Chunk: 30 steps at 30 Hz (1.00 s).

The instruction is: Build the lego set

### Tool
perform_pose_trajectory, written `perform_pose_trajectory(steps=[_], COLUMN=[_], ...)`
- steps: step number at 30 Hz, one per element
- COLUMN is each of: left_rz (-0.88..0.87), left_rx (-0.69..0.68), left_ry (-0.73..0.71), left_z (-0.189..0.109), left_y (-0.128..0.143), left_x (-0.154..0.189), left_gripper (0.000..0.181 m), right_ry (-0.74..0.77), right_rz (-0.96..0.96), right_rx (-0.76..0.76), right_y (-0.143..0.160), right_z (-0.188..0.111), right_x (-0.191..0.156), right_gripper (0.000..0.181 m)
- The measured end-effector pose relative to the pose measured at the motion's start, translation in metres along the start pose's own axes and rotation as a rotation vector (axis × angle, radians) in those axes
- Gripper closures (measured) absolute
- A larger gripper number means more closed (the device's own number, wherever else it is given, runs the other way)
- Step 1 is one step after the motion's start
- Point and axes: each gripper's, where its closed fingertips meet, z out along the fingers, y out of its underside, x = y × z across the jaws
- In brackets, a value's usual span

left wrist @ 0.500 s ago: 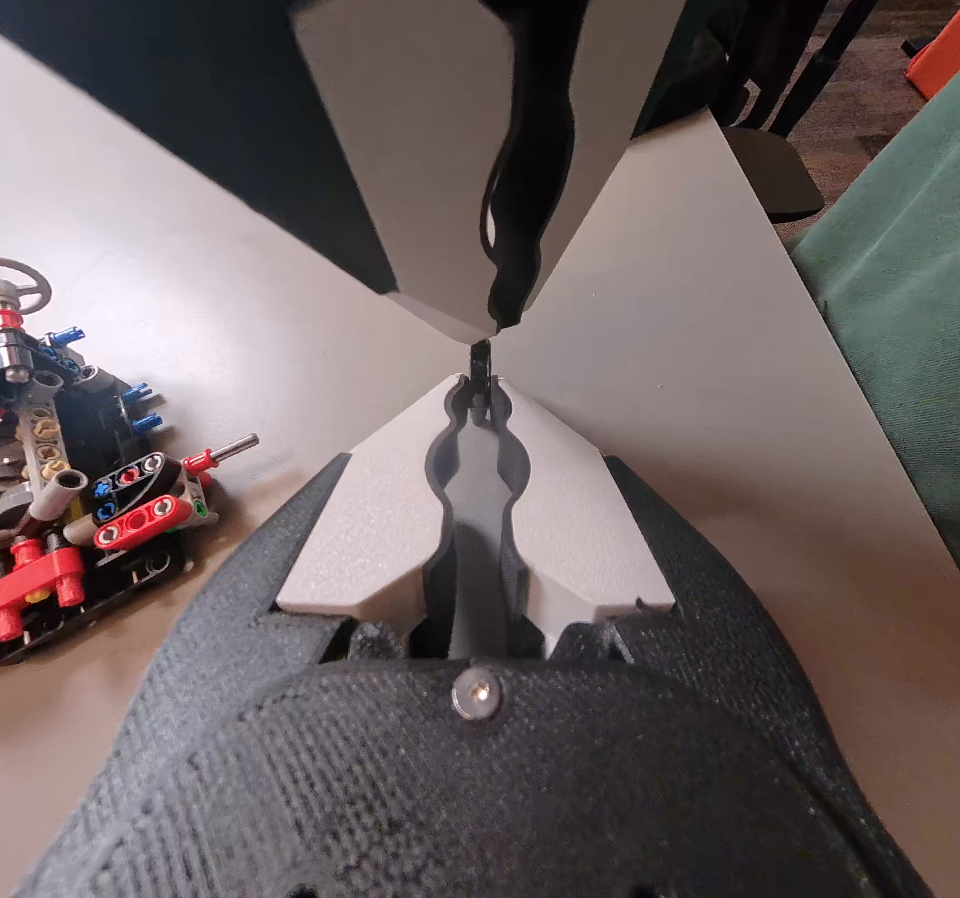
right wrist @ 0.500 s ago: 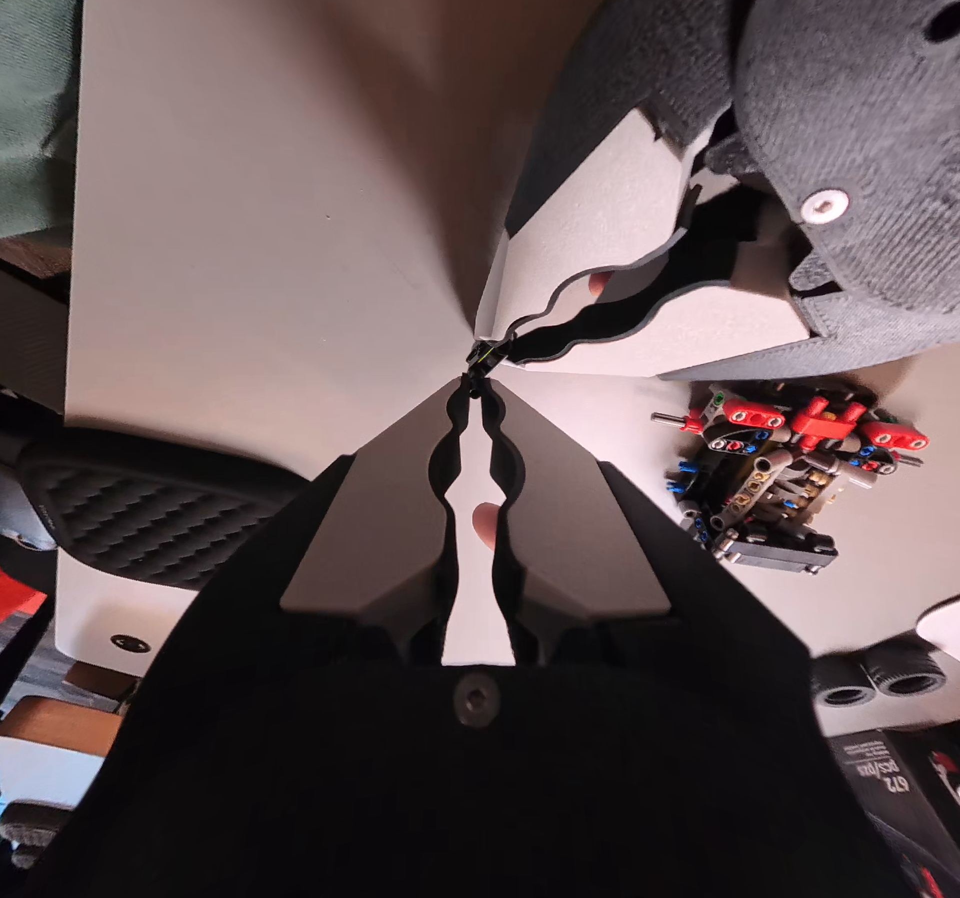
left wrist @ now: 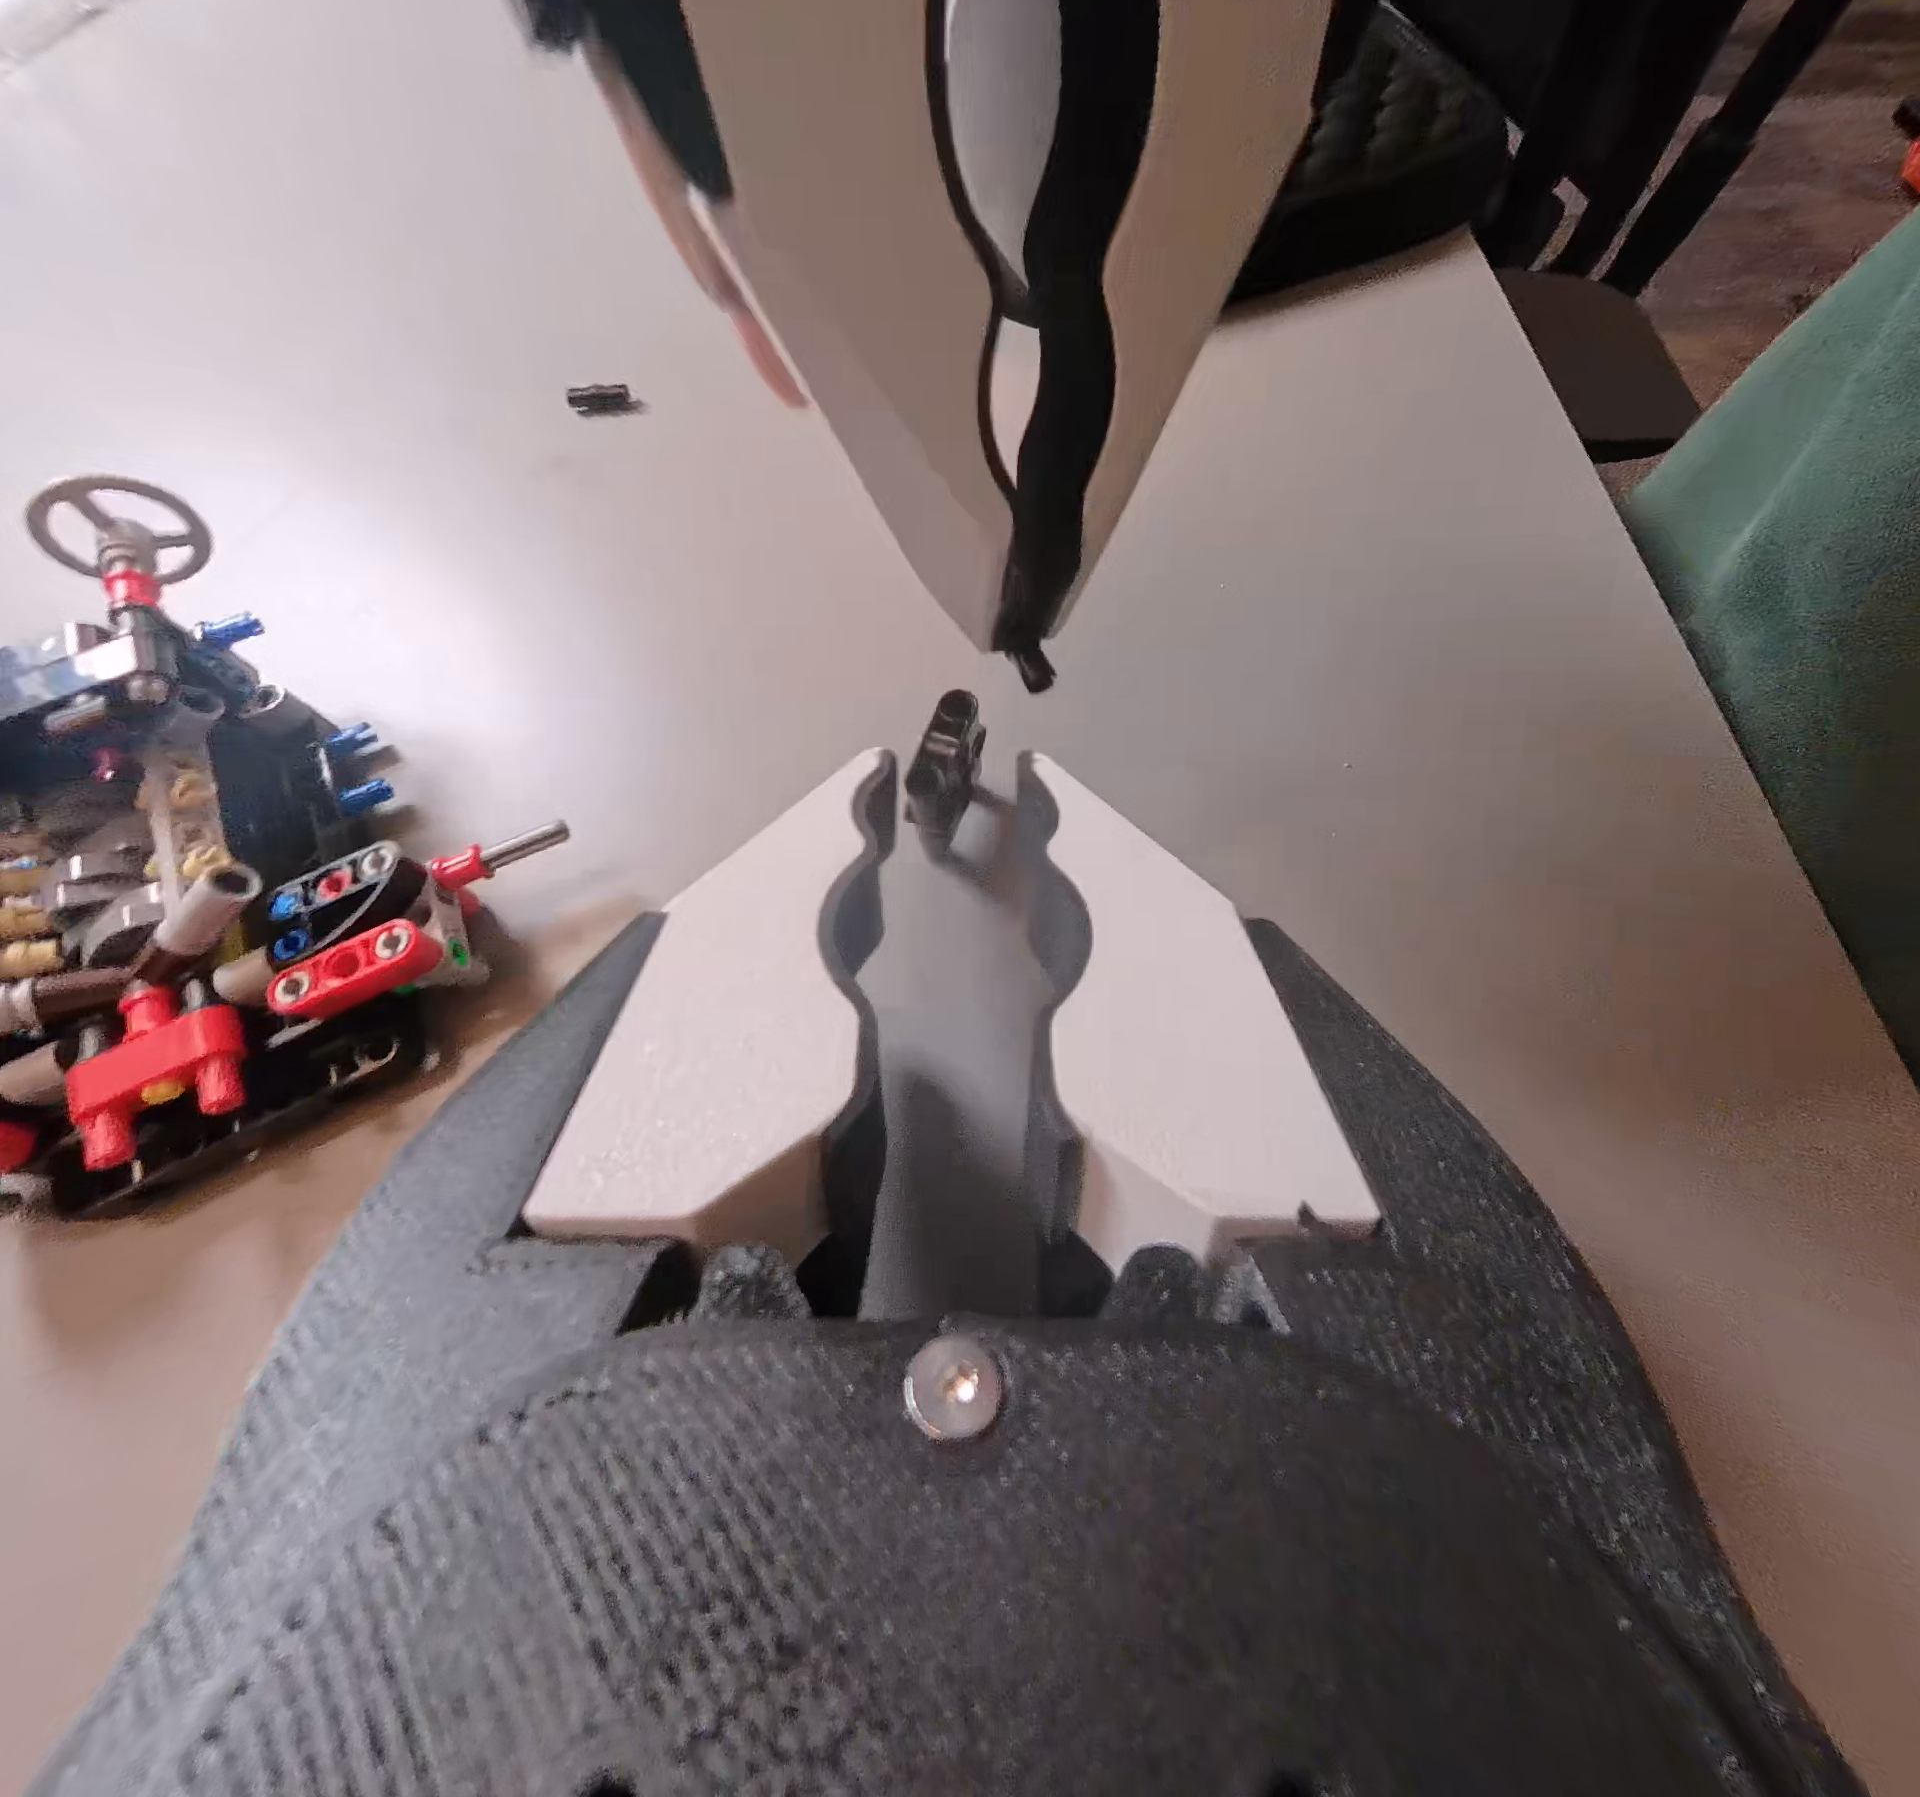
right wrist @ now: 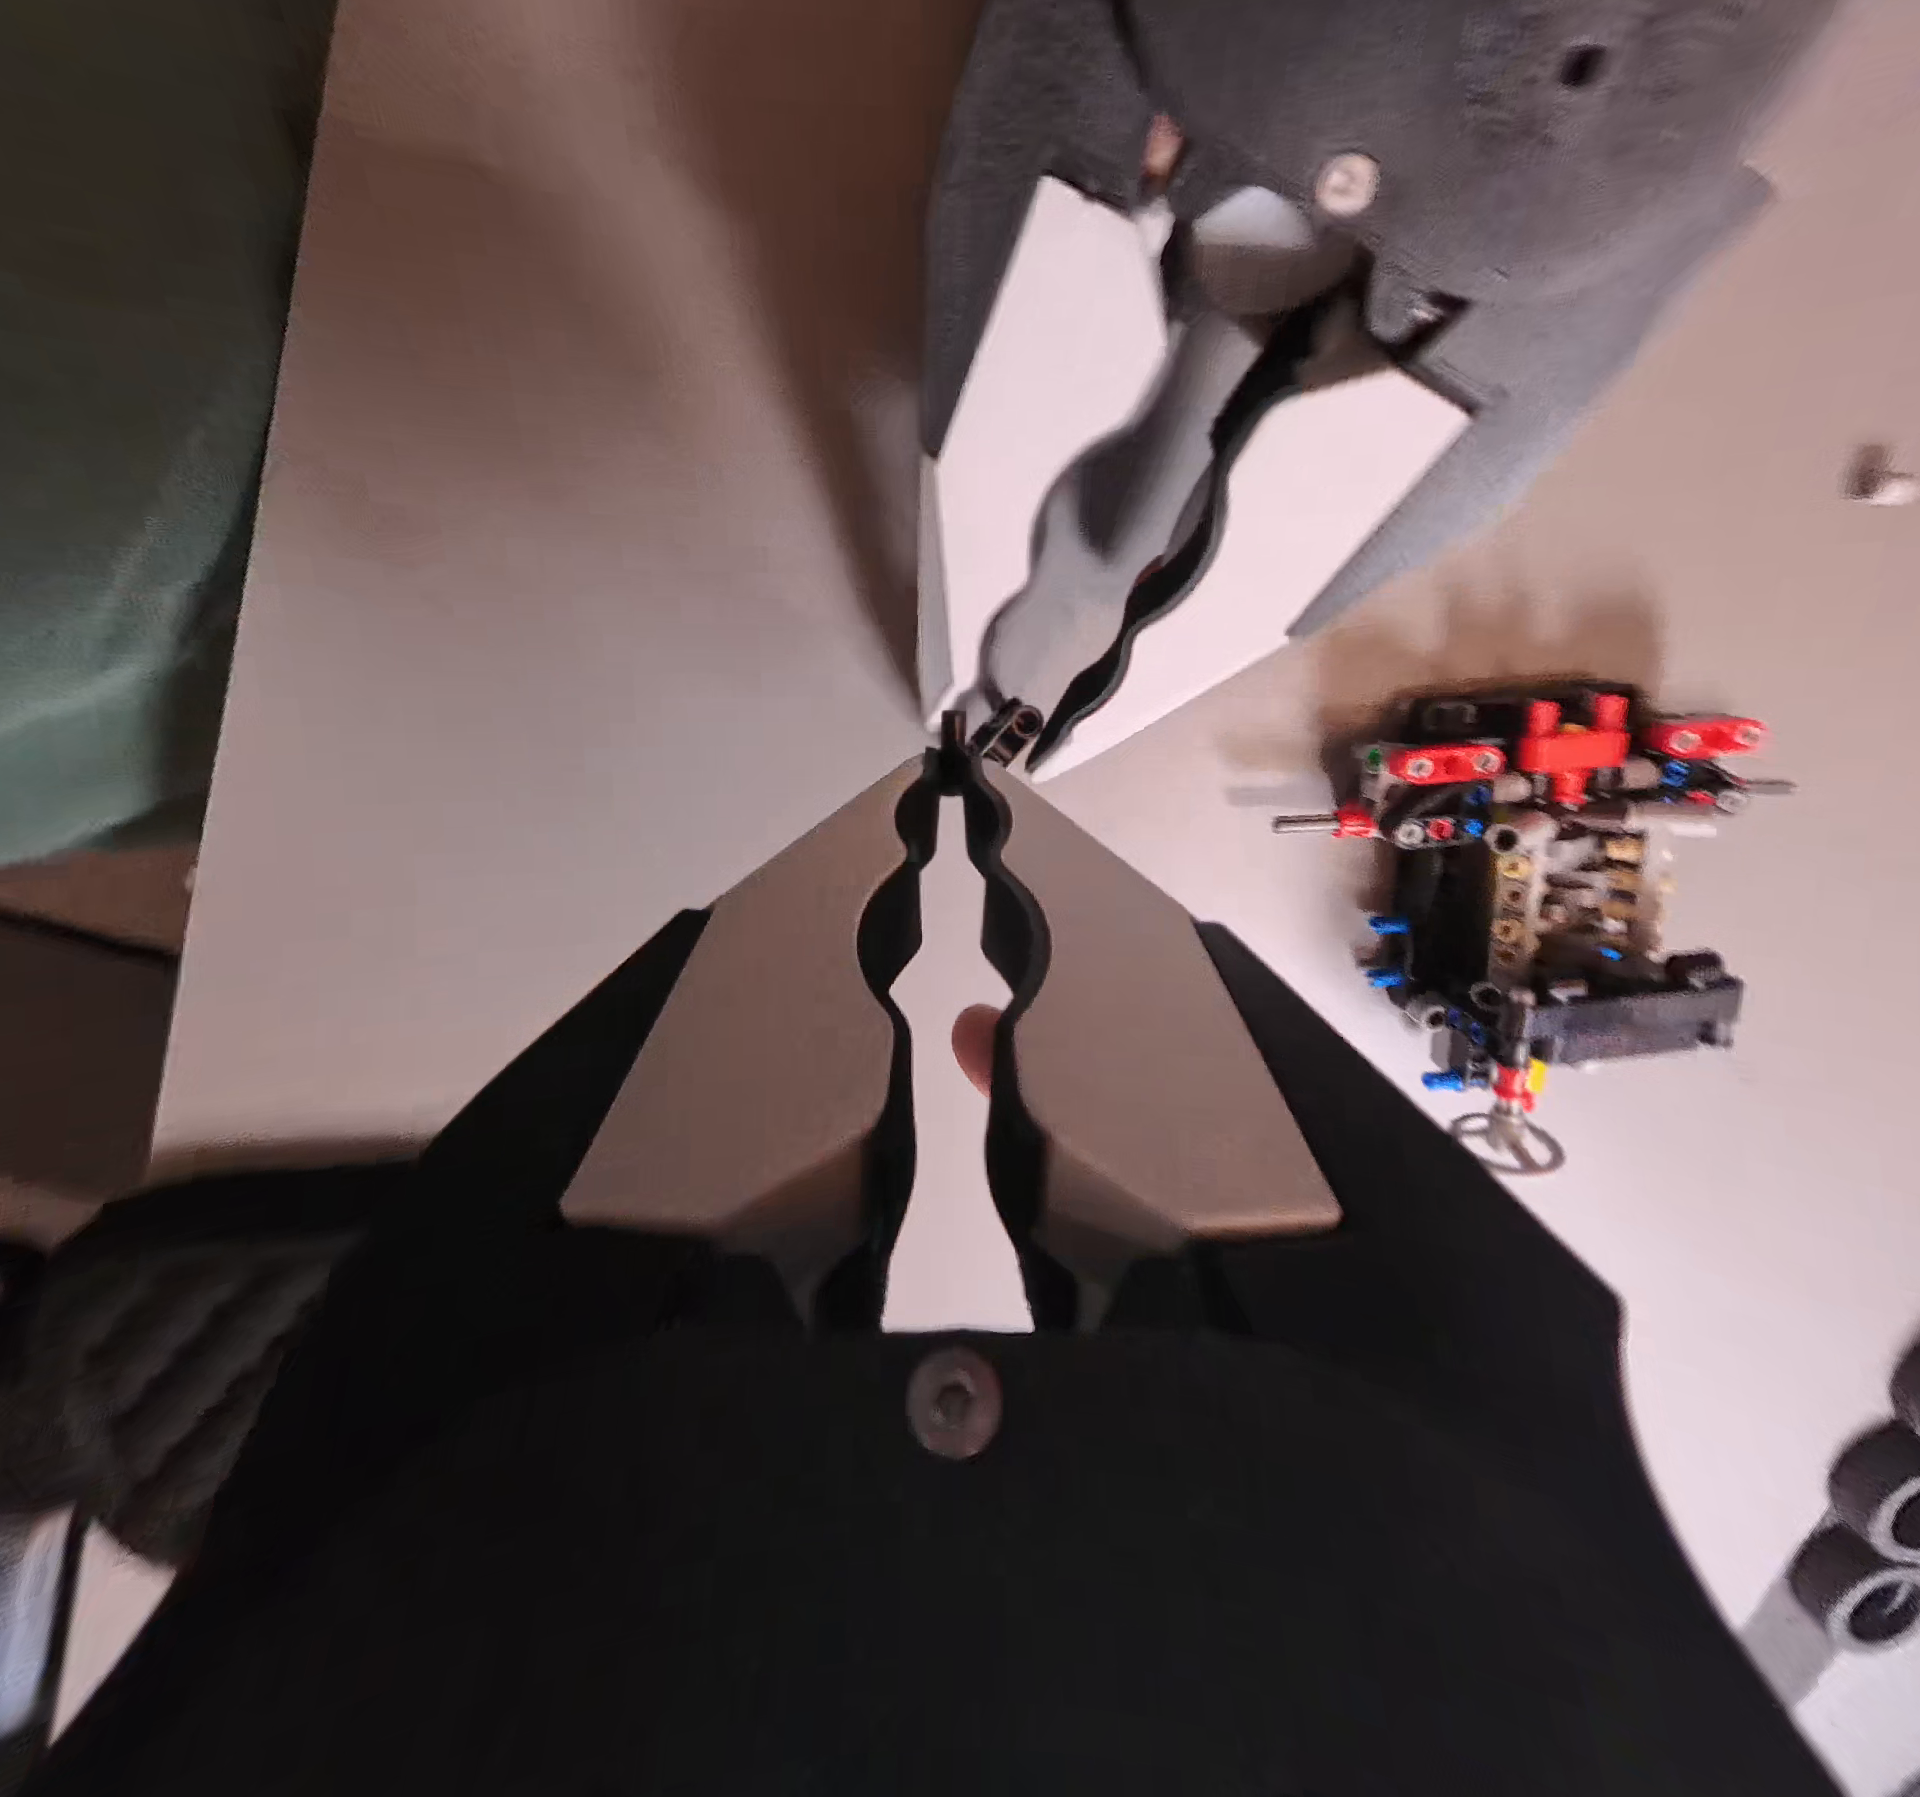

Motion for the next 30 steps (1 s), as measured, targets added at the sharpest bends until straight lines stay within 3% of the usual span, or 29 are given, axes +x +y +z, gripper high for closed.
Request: perform_pose_trajectory(steps=[8,12,20,25,30], left_rz=[-0.283,-0.396,-0.480,-0.388,-0.301], left_rx=[0.257,0.312,0.379,0.506,0.609], left_ry=[0.158,0.212,0.289,0.307,0.262], left_z=[-0.030,-0.029,-0.032,-0.047,-0.060], left_y=[-0.037,-0.046,-0.052,-0.068,-0.080], left_x=[0.013,0.013,0.015,0.019,0.020], left_gripper=[0.160,0.172,0.177,0.179,0.179], right_ry=[0.305,0.402,0.549,0.468,0.315], right_rz=[0.087,0.057,-0.010,0.207,0.476], right_rx=[0.301,0.328,0.347,0.718,1.069], right_y=[-0.007,-0.010,-0.011,-0.026,-0.032], right_z=[-0.015,-0.019,-0.027,-0.050,-0.063], right_x=[0.008,0.006,0.003,0.001,0.001], right_gripper=[0.178,0.178,0.178,0.178,0.163])
